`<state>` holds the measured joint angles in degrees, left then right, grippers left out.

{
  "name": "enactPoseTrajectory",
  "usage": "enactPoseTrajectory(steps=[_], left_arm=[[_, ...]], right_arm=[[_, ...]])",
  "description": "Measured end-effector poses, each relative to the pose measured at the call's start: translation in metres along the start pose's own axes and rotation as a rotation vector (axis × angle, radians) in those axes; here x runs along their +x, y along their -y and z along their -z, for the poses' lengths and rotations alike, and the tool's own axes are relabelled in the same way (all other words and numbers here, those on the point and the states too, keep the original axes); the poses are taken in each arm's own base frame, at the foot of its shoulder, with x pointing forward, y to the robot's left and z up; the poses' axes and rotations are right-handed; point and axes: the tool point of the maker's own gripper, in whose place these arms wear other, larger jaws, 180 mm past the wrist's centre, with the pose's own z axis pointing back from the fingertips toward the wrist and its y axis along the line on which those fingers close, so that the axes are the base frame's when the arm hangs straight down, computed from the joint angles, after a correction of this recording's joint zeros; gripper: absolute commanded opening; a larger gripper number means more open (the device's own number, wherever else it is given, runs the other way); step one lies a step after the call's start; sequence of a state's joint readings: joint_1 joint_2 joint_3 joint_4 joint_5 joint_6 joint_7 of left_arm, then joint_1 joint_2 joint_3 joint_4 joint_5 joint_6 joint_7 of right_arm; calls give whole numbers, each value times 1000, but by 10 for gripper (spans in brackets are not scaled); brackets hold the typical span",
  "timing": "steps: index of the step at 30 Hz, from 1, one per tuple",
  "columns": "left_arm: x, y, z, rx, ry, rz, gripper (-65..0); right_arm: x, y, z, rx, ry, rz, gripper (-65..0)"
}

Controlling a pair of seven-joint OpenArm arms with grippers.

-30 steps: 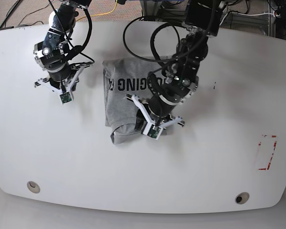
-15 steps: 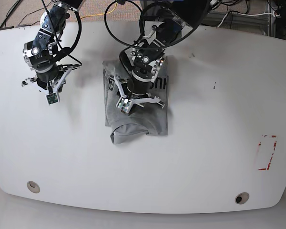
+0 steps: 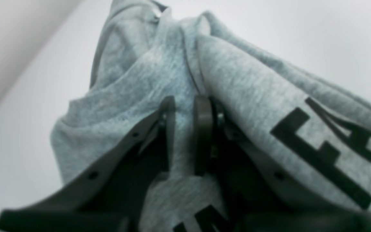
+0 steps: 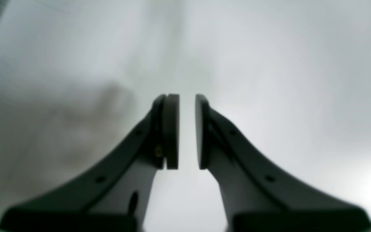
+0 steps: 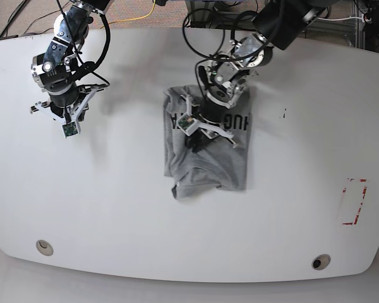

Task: Layout the t-shirt on the table in an organized manner, then fold the t-shirt properly
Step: 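Carry the folded shirt with the left gripper to the table's edge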

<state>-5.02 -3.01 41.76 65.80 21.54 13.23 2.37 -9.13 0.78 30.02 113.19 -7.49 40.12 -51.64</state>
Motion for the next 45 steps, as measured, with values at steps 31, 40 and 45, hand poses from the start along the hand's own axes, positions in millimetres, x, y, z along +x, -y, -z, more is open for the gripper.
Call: enactPoseTrajectory(steps=[31,40,45], left_arm=[[-193,-212,-137,12,-368,233,-551],[-234,-246,-184,13,-455,247,-551],[-257,-262,-211,15,-494,221,-551]], right_arm=[[1,-2,0,4,1,0,-571],[0,-1,0,3,1,1,-571],[0,-1,0,3,1,1,-571]])
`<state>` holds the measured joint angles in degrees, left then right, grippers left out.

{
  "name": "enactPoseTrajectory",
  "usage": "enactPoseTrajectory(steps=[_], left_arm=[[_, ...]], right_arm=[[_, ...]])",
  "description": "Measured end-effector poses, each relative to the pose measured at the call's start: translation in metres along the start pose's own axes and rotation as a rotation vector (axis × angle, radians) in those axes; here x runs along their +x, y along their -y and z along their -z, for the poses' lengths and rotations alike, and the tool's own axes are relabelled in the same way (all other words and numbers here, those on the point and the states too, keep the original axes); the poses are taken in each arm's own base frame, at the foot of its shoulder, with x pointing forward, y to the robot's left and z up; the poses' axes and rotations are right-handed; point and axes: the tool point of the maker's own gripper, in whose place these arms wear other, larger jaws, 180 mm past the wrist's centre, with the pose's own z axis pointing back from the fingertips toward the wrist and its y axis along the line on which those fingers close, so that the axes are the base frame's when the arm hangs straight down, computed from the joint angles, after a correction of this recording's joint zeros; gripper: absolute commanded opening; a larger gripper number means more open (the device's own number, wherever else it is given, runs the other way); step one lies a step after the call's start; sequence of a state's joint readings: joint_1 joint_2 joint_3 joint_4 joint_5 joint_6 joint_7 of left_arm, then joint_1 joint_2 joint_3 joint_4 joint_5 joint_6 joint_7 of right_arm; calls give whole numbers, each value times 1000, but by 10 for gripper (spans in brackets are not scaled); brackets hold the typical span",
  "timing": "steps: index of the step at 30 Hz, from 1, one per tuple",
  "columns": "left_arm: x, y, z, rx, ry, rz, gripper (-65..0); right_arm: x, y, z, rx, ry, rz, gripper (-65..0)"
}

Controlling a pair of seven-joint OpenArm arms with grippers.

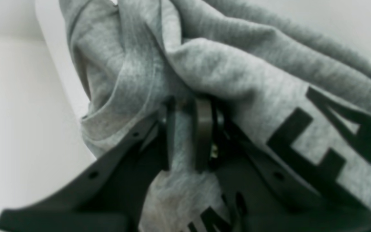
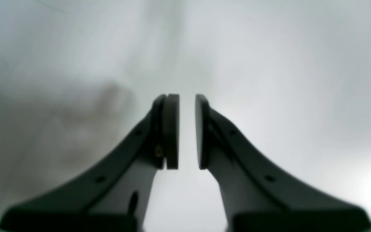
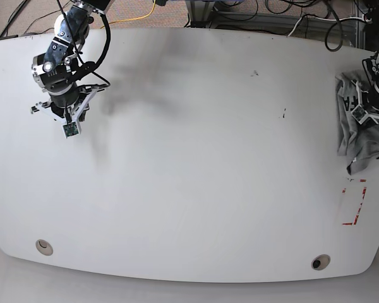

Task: Layout the t-shirt on the table in an organized manner, then fold the t-shirt properly
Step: 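Carry the folded shirt with the left gripper to the table's edge, then lower the shirt at the table edge and open the left gripper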

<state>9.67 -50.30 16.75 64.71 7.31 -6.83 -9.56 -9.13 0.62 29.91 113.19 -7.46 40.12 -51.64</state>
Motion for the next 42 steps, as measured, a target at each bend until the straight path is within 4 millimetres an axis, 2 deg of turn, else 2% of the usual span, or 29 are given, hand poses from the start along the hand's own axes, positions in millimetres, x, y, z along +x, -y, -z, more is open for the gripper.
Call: enactPoseTrajectory(steps=[5,18,21,25,29,31,35,38,42], left_arm=[[-26,-10,-6,11,-58,-21,-551],[-44,-26,-14,22,-109,-82,-551],[-40,-32,-11,28,-107,-105,-551],[-31,-57,-9,90,-80,-163,-551],[-16,-88,-13,166,-25,-222,-551],[-3,-95,-15,163,12,-245,-551],[20,-94,-15,124,66,-306,-551],[27,-87,-17,110,70,-389,-551],[27,-60,-24,36,39,-464,-551]], right_arm=[[0,0,0,-1,-1,1,-571],[1,-1,0,4,2,-3,-571],[1,-1,0,2,3,-4,-571],[5,1,-3,-7,16,-8,-571],[7,1,-4,-10,20,-10,-571],[6,1,-4,-10,19,-10,-571],[7,2,-4,-11,21,-10,-571],[7,2,-5,-12,23,-11,-571],[7,2,-5,-12,21,-11,-571]])
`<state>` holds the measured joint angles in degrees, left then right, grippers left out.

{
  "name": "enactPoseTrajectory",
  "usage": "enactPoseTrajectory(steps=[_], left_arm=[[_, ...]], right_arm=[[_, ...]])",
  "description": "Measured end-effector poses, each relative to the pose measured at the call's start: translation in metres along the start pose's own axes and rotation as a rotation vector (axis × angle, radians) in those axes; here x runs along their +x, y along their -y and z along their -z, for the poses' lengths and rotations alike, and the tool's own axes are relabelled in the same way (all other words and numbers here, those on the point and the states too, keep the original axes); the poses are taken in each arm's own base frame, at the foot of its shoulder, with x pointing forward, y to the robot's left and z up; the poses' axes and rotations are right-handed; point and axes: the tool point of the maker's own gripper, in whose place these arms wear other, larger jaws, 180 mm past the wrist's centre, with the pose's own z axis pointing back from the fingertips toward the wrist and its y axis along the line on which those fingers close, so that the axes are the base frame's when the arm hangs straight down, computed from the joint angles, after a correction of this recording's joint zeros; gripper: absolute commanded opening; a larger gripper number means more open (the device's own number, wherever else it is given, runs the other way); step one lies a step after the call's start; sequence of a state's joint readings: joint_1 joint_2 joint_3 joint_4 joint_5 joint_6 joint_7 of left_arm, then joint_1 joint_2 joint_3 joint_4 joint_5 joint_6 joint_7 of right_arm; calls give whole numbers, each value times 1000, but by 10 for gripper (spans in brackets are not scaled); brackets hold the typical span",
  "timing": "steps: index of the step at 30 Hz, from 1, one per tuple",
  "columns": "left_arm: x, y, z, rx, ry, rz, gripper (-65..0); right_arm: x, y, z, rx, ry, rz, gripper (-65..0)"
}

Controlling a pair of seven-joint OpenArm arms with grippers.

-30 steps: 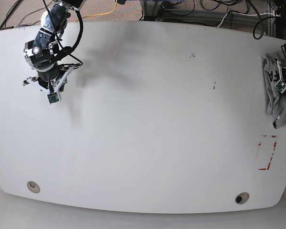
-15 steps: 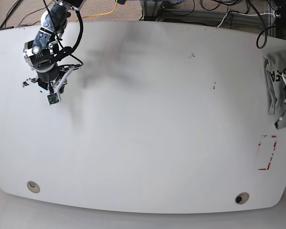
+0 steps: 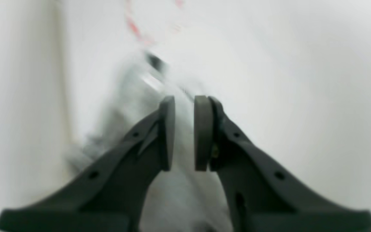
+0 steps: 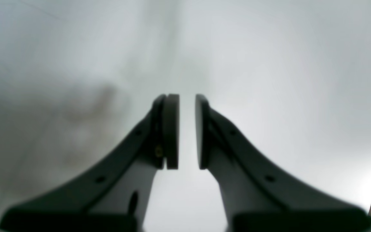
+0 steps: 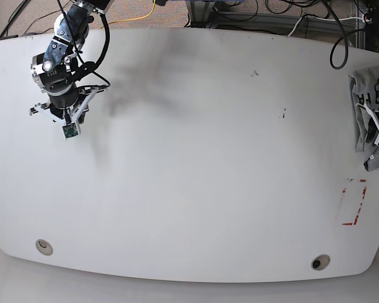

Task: Layout the t-shirt on the table in an organized manner, then fold the t-shirt properly
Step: 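Lower the shirt at the table edge and open the left gripper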

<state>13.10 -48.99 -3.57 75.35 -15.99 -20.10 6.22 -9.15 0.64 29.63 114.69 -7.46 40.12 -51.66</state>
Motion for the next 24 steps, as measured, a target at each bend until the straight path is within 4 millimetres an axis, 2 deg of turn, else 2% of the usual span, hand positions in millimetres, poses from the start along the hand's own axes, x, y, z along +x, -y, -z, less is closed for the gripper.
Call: enactPoseTrajectory(steps=[4,8,11,16,18,24], left_arm=[[-15,28,-8,-56,-59,-52,-551],[-28,66,-12,-145,-115,-79,-551],[-39,82,-17,-186,-145,-89,-551],[-64,73,-27,-170,-238,-48,-551],[-69,66,-28,-152,-248,-58,-551],[-81,64,-30,-149,-270,-81,-551]], right_arm=[[0,0,0,0,1,0,-571],[0,0,0,-1,0,0,-571],[0,0,0,0,0,0,-571],[0,0,0,-1,0,0,-571],[0,0,0,0,0,0,-571],[0,0,0,-1,0,0,-571]])
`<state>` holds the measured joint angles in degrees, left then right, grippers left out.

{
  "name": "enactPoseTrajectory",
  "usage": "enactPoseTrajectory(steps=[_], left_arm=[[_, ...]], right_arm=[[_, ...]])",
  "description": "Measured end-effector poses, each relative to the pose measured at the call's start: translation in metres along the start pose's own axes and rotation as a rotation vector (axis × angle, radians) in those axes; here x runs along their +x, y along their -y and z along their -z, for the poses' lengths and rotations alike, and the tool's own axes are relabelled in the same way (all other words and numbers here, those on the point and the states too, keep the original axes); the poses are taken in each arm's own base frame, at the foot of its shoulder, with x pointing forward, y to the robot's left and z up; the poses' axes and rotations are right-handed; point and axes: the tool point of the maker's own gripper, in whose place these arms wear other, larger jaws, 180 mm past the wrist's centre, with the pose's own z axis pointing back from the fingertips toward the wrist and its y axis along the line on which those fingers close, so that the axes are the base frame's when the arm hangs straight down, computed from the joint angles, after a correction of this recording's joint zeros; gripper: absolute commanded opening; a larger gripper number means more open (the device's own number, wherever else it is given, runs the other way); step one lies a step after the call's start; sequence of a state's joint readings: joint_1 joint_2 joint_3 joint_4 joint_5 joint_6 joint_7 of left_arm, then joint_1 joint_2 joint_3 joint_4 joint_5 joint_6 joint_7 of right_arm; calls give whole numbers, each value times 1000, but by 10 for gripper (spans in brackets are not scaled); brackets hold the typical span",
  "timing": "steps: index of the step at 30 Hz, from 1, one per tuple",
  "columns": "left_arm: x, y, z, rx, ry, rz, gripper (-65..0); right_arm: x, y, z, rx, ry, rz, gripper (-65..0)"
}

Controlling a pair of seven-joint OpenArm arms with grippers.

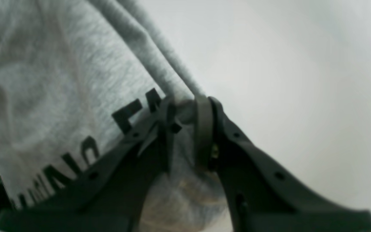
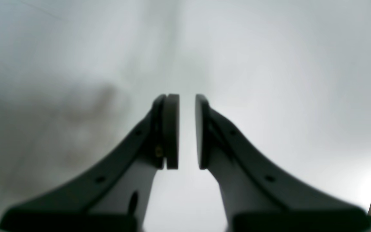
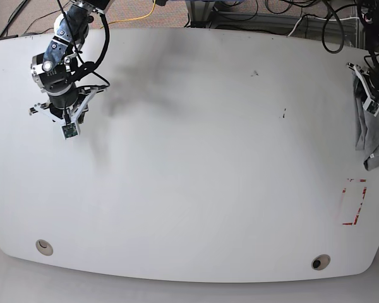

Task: Layout the t-shirt on the table in an organized manner, then fold the t-shirt properly
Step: 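Lower the shirt at the table edge and open the left gripper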

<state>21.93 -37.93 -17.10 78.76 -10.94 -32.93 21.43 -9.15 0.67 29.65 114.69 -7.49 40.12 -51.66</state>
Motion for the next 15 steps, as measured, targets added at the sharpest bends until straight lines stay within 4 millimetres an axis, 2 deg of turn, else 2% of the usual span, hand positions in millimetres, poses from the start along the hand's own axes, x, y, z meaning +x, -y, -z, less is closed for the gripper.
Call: enactPoseTrajectory(steps=[7,15], left_arm=[[-2,-4,-2,4,-11,6,-551],[-10,-27,-13,72,-71,5,-551]], right_arm=[[0,0,0,1,1,1,-571],[0,0,0,0,0,1,-571]])
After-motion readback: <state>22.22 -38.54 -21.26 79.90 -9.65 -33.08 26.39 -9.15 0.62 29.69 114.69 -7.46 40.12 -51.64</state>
